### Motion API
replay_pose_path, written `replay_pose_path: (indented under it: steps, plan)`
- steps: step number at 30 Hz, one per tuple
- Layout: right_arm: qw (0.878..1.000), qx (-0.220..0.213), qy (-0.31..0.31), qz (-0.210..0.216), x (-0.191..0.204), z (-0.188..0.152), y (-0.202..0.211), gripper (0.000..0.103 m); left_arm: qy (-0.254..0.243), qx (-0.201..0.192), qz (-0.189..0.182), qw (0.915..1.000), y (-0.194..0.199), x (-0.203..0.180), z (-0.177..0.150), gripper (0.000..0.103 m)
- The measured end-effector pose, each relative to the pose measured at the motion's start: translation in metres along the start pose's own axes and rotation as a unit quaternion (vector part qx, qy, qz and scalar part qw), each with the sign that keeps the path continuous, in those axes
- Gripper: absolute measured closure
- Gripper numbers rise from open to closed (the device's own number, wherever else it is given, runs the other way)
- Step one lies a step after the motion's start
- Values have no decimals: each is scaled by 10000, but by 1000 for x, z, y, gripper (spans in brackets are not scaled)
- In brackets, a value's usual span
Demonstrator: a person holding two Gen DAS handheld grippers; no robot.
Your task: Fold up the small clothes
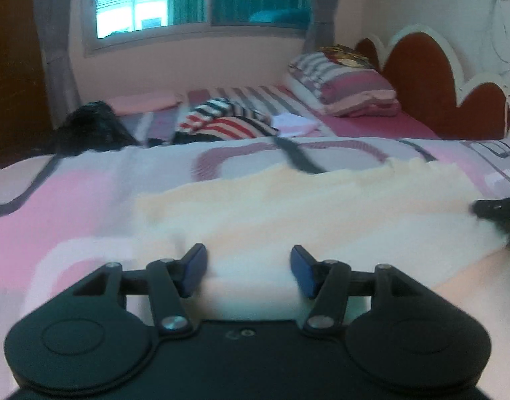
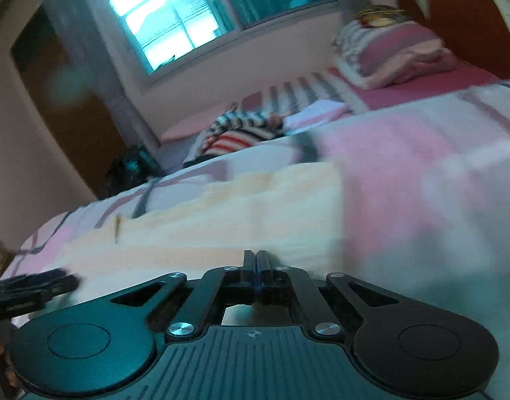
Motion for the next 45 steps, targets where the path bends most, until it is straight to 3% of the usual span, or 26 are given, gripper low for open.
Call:
replay_pose_path:
  steps: [3, 8, 11, 13, 14, 18, 21, 24, 27, 28, 29, 30, 32, 45]
  plan:
    - [9995, -22, -300, -12, -8, -1, 10, 103, 54, -83, 153, 9998, 9, -14, 5, 52]
    - [9981, -164, 599, 17, 57, 2, 25, 103, -320, -171, -282, 9989, 29, -71, -11, 46]
    - [9931, 130, 1155, 143, 86, -12, 16, 103, -375, 44, -94, 9992, 21, -73, -25, 46]
    - [9908, 297, 1274, -347, 76, -19, 14, 103, -124, 97, 34, 9999, 20, -52, -30, 44]
    - [9930, 272, 1046, -469, 61, -20, 19, 103, 42, 94, 37, 9999, 24, -39, -29, 44]
    - [9967, 156, 485, -625, 24, -18, 44, 103, 201, 33, 170, 9996, 43, -17, -27, 47]
    - [9974, -44, 606, -398, 34, -15, 60, 103, 163, -35, 243, 9996, 44, -16, -30, 44]
    - [9943, 453, 761, -597, 34, -27, 40, 103, 129, 43, 355, 9993, 40, -21, -29, 46]
    - [9965, 289, 567, -539, 35, -18, 48, 103, 19, -40, 387, 9992, 47, -25, -26, 42]
    - [9967, 148, 612, -517, 35, -18, 49, 103, -28, 146, 599, 9981, 39, -24, -29, 41]
    - [9968, 138, 605, -506, 32, -20, 48, 103, 9, 180, 575, 9982, 36, -21, -31, 40]
    - [9961, 382, 578, -555, 29, -25, 38, 103, 53, 173, 557, 9983, 37, -20, -31, 40]
    - [9966, 389, 534, -485, 26, -24, 37, 103, -76, 235, 664, 9975, 40, -24, -29, 42]
    - [9974, 293, 560, -354, 51, -22, 106, 103, -201, 248, 760, 9966, 92, -35, -42, 44]
Point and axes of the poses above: each gripper's, at about its wrist camera, not at the fingertips, and y roughly against the way its jaws point, x to its left, z to its top, the point moved 3 cm from there along -y, roughly the way its jaws point, and after that the axes turned 15 degrees about y, right-handed, at the moved point
